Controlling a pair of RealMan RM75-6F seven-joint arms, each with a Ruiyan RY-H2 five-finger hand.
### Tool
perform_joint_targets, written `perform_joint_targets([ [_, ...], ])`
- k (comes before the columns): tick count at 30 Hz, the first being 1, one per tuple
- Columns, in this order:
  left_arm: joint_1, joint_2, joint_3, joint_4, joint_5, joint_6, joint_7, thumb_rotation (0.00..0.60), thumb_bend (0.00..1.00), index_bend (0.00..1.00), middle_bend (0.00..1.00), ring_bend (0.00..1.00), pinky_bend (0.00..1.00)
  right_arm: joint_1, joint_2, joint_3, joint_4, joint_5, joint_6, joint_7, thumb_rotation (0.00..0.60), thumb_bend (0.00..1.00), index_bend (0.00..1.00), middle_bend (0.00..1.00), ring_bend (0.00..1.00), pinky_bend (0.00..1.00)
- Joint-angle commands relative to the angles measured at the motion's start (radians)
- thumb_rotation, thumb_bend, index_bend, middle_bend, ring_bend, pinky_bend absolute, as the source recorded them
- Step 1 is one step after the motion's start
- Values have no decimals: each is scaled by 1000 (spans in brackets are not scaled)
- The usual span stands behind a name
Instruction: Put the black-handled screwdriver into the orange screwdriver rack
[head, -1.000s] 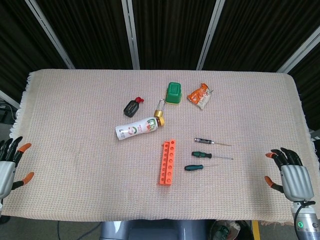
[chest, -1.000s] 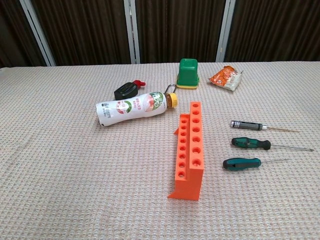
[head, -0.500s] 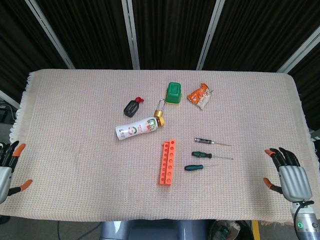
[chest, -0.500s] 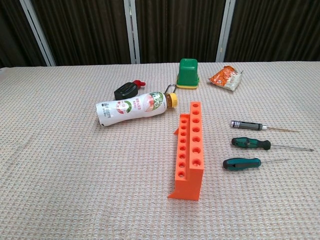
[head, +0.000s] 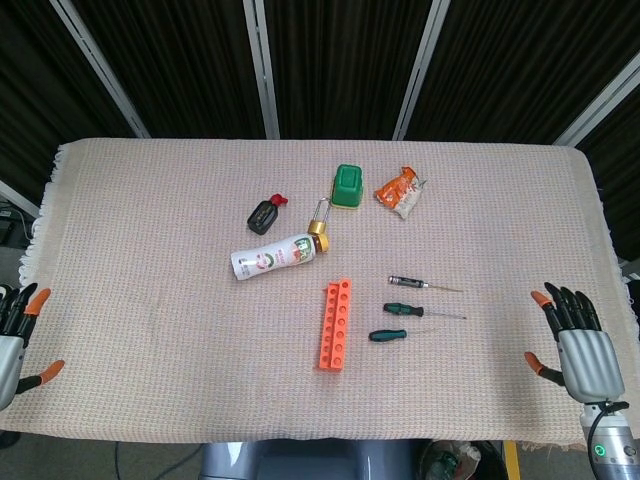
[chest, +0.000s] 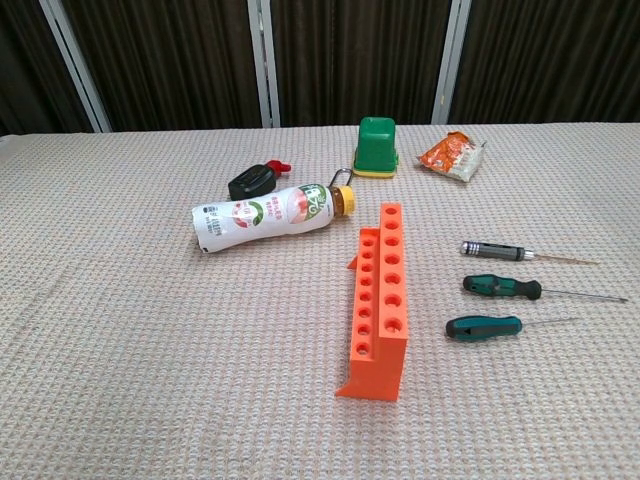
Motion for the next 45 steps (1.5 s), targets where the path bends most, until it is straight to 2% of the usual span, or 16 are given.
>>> perform_joint_targets([
  [1,-5,-17,-9,24,28,23,-9,600,40,3,0,0,0,9,-8,10,-3,-6,1,4,600,218,248,140,1,0],
  [5,-11,-44,-16,61,57,47,-14,600,49,25,0,0,0,52,-20,37,-19,-8,-31,-14,600,266,352,176,22,5],
  [9,-23,-33,-10,48,55,15,-14,600,52,35,0,0,0,104,-26,61,-36,3,-93,-23,600,288,379,183,30,21],
  [11,-40,-7,-6,30,58,-20,14,600,53,43,0,0,0,177,-35,91,-59,30,-194,-28,600,290,386,186,32,22],
  [15,-51,24,-8,-14,53,-39,40,600,51,46,0,0,0,257,-45,127,-84,108,-306,-121,600,292,388,190,33,22],
  [22,-63,47,-8,-54,56,-57,67,600,52,43,0,0,0,374,-91,164,-90,225,-428,-318,600,302,394,190,33,25],
  [28,-71,58,-9,-80,46,-75,85,600,52,41,0,0,0,479,-167,178,-41,353,-505,-504,600,317,403,194,34,25],
  [35,-79,64,-9,-97,23,-101,100,600,52,40,0,0,0,579,-247,187,10,499,-562,-616,600,324,408,195,30,25],
  [45,-85,66,-6,-110,3,-123,117,600,51,39,0,0,0,730,-302,161,91,723,-680,-740,600,347,405,192,0,25],
])
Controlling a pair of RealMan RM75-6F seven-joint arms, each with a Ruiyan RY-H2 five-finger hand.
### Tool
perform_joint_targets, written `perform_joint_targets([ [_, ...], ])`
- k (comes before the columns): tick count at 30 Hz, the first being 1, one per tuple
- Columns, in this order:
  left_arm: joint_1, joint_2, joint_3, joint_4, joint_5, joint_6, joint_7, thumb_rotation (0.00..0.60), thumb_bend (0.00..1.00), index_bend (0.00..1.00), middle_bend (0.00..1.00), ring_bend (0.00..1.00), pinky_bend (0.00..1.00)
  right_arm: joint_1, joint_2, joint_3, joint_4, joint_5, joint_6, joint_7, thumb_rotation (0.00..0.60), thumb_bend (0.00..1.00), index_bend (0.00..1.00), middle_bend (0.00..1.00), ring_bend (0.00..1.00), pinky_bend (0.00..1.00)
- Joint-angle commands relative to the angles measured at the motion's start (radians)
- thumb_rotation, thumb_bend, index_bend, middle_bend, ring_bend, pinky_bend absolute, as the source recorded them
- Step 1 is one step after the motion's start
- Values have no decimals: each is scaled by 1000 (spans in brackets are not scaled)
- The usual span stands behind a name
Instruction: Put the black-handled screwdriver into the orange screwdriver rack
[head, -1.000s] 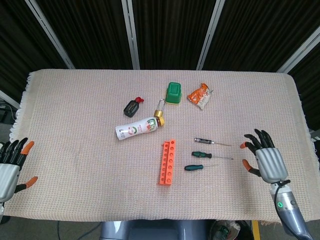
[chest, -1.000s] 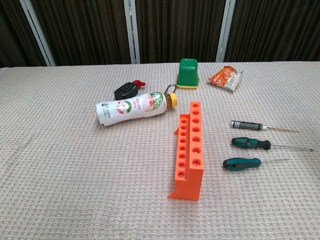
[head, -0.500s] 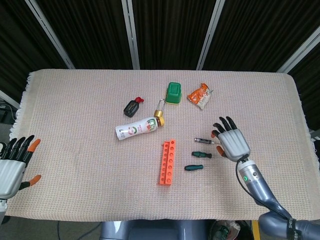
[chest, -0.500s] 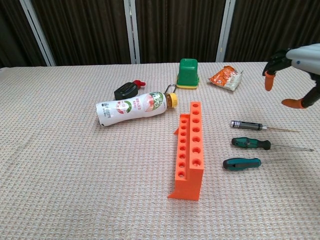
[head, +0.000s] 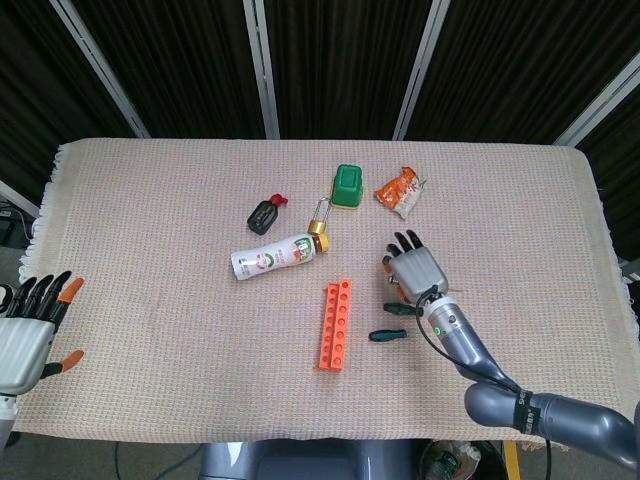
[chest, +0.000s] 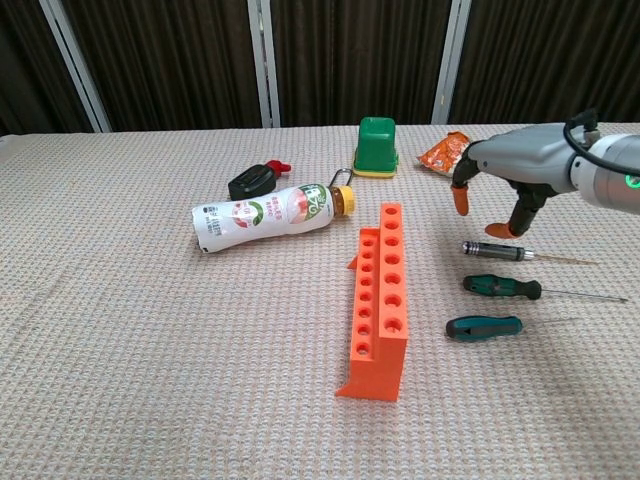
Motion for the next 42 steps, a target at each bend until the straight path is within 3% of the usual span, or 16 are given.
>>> perform_joint_targets([
  [1,-2,0,2,-3,-2,-5,3,600,51,39,0,0,0,55,-21,-17,32,77,-36,-50,600,349,404,191,0,25],
  [13,0,1,1,0,-17,-4,-1,600,53,39,0,0,0,204,-28,-76,114,338,-97,-117,600,423,377,172,0,16],
  [22,-1,3,6,-3,-18,-9,-11,600,50,40,0,0,0,268,-33,-144,166,425,-112,-136,600,488,370,164,0,2],
  [32,-3,4,10,-7,-18,-15,-22,600,52,40,0,0,0,288,-21,-208,144,437,-88,-125,600,490,372,164,0,2],
  [42,-3,6,14,-5,-16,-17,-39,600,52,40,0,0,0,286,42,-232,3,413,-40,-87,600,490,375,164,0,2],
])
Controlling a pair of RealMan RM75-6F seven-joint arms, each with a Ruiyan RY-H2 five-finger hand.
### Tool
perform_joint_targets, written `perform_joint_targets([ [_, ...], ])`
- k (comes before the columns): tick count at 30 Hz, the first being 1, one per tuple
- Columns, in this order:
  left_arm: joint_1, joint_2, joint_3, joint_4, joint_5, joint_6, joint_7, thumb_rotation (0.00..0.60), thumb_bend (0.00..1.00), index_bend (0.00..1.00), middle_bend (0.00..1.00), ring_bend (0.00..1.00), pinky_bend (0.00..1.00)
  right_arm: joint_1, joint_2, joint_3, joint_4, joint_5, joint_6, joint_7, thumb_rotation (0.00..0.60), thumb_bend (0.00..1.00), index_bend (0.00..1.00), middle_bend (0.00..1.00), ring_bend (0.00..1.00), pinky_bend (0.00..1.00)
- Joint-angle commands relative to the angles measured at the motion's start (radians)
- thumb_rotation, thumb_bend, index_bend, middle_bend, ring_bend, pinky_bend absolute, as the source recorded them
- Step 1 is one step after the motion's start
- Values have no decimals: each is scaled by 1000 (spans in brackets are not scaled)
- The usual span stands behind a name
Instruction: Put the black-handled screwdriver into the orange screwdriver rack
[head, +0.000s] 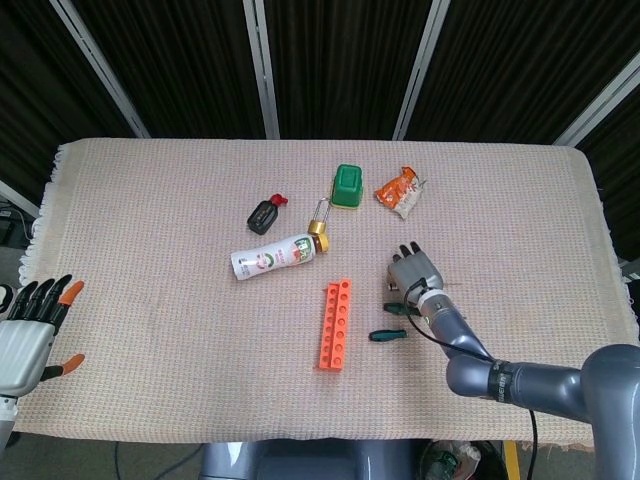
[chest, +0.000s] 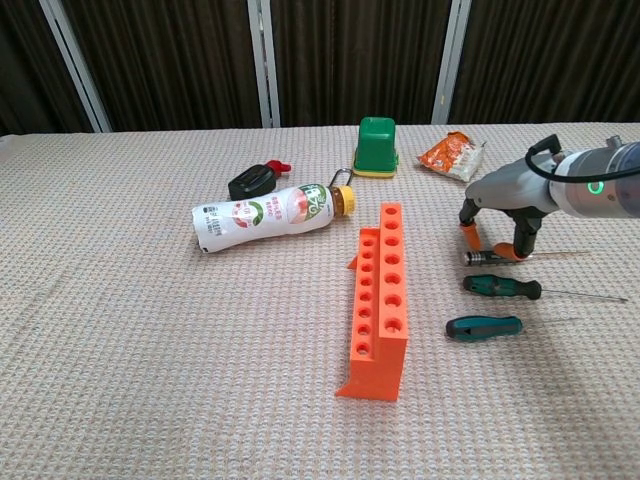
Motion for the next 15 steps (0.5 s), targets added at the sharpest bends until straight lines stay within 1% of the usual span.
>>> perform_joint_targets([
  [1,-1,2,3,0,2,-4,-8,600,52,40,0,0,0,-2,19,-9,-38,-15,24,18,600,488,375,164,0,2],
  [2,-1,2,4,1,3,-5,-10,600,52,40,0,0,0,-3,20,-10,-43,-18,29,21,600,474,375,165,0,2],
  [3,-1,3,5,1,3,-6,-12,600,52,39,0,0,0,-5,19,-10,-45,-21,37,24,600,439,377,165,0,2],
  [6,1,2,4,5,0,-3,-18,600,52,40,0,0,0,-16,3,-12,-40,-46,79,37,600,285,399,167,0,2],
  [8,2,2,4,8,-1,-2,-20,600,51,40,0,0,0,-29,-14,-12,-25,-71,115,48,600,219,418,171,0,2],
  [10,2,2,5,10,-1,-2,-22,600,52,40,0,0,0,-40,-33,-13,-5,-94,149,52,600,198,428,174,0,2],
  [15,0,2,4,12,-2,-5,-26,600,52,40,0,0,0,-60,-87,-27,52,-127,215,27,600,195,439,180,0,2],
])
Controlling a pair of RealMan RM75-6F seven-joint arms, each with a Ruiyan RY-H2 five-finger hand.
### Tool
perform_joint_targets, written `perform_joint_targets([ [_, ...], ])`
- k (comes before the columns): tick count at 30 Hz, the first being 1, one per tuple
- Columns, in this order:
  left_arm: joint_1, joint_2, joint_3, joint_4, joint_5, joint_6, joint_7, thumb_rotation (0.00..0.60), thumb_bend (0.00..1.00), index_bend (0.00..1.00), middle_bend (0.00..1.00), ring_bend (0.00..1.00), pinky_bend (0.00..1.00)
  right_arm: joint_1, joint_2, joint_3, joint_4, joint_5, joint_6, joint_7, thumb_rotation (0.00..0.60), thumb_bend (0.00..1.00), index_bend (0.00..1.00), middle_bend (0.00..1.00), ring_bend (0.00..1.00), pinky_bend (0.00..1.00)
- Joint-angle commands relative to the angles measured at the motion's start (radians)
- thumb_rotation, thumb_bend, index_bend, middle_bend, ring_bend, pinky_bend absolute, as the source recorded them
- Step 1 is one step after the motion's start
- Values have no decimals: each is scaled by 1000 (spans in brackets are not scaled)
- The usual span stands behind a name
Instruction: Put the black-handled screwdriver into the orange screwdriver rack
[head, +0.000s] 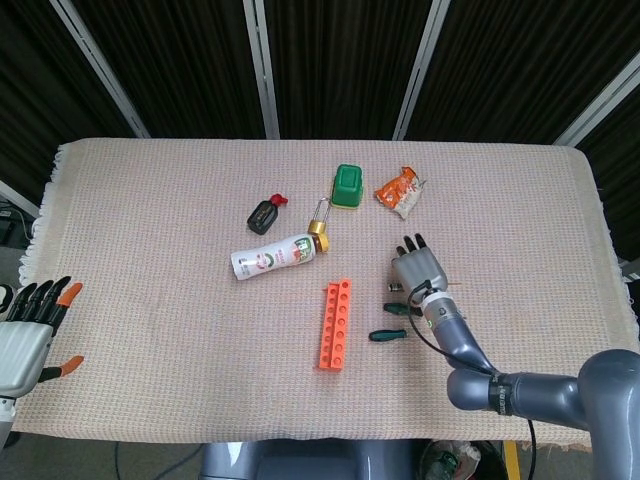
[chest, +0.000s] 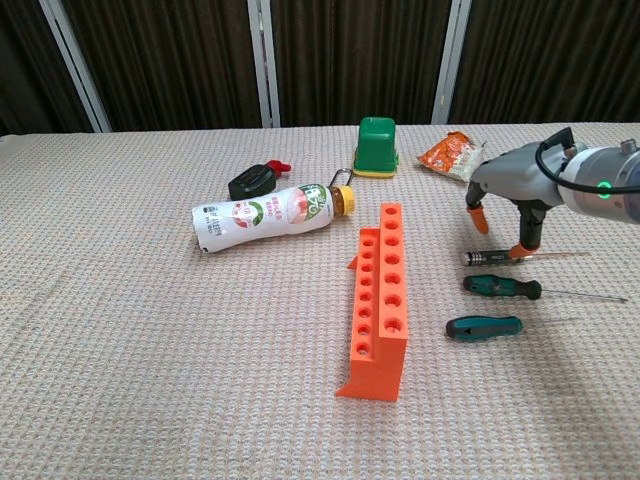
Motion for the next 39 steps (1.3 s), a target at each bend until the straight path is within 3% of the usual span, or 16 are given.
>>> perform_joint_targets([
  [1,-2,0,-1,0,0,-2,-1,600,52,39,0,0,0,-15,-40,-11,41,-21,38,-27,600,196,442,182,0,2],
  [11,-3,5,3,0,-6,-12,-9,600,51,39,0,0,0,-22,-122,-6,116,4,54,-105,600,201,449,185,0,2],
  [28,-6,7,6,8,-15,-25,-23,600,52,38,0,0,0,-30,-175,44,158,47,43,-144,600,216,504,205,0,2],
  [39,-7,5,7,16,-17,-28,-35,600,52,31,0,0,0,-45,-186,62,176,44,31,-136,600,313,571,241,0,2],
])
